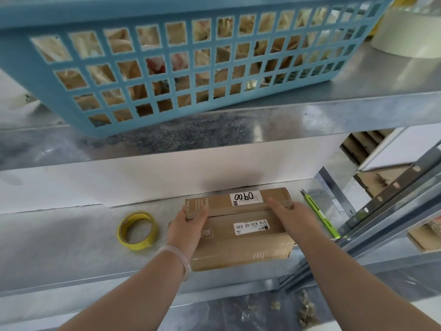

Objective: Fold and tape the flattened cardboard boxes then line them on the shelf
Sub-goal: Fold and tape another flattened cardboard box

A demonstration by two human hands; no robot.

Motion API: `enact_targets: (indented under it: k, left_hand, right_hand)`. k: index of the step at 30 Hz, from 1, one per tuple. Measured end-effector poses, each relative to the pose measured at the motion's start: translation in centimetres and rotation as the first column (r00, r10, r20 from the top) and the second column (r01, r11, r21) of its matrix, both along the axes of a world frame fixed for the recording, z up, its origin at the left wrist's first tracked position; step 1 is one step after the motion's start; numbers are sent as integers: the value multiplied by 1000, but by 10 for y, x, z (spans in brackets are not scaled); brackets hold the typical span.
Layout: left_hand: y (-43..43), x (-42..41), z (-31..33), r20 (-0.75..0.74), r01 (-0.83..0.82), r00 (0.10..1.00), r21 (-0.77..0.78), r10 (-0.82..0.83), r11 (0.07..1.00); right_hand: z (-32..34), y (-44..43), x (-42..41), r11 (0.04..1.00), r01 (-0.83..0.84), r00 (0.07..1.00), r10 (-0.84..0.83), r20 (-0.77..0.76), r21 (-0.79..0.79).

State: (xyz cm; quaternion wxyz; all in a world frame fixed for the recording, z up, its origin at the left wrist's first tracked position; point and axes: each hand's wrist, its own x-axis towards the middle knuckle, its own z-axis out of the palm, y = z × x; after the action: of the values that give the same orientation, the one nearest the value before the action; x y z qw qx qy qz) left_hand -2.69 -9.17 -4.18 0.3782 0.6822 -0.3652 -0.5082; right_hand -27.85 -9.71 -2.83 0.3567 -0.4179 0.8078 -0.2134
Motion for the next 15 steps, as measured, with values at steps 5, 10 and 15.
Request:
enact_targets:
  k: [5, 10, 15]
  left_hand:
    - [0, 0, -10, 247, 63, 968, -52, -48, 997]
    - [4, 6, -20, 7, 0, 1000, -47, 0, 999]
    - [12, 9, -11, -104, 59, 993, -44, -63, 997]
  right_hand:
    - [-2, 5, 2, 999, -8, 997, 5, -73, -36]
    - [-7, 9, -4, 997, -1, 1000, 1, 3, -78]
    - [0, 30, -6, 992, 75, 976, -53, 209, -97]
